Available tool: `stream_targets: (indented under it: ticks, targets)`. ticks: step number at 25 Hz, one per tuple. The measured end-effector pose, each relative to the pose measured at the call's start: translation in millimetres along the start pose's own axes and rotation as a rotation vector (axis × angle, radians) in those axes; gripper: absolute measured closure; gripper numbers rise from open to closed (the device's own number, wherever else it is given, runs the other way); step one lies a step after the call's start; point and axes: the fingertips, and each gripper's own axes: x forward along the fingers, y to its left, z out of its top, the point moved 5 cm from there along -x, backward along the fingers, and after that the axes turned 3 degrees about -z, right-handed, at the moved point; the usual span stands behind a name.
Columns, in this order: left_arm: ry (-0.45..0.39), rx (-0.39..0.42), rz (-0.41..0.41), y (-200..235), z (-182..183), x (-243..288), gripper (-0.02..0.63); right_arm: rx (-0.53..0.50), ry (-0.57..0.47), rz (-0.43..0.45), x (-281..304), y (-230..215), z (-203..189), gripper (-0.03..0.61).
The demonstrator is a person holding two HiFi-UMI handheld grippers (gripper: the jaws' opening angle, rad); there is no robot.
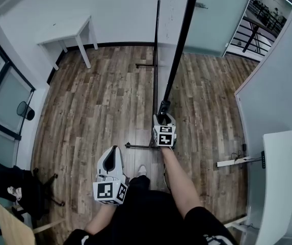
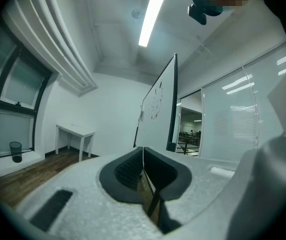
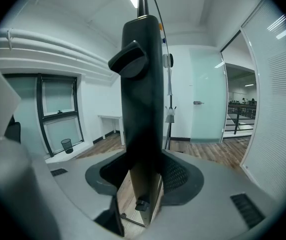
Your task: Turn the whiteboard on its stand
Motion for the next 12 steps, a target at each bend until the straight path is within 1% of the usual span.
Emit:
stream_targets:
  ticks: [3,8,12]
  targets:
    - [-0.007,0.004,0.006,-10,0,-20,0.594,-0.002,-0.001,0.007,-19,6,-6,0.387]
    - [-0.018,0.044,-0.003,-30,-3,-53,0.594,-0.008,-0.011,0.022,-51,15,-20,0.387]
    - [-0.029,0.039,0.021,-47,-6,-88,0.594,-0.02,-0.024,0.041,-82,21,-34,0.387]
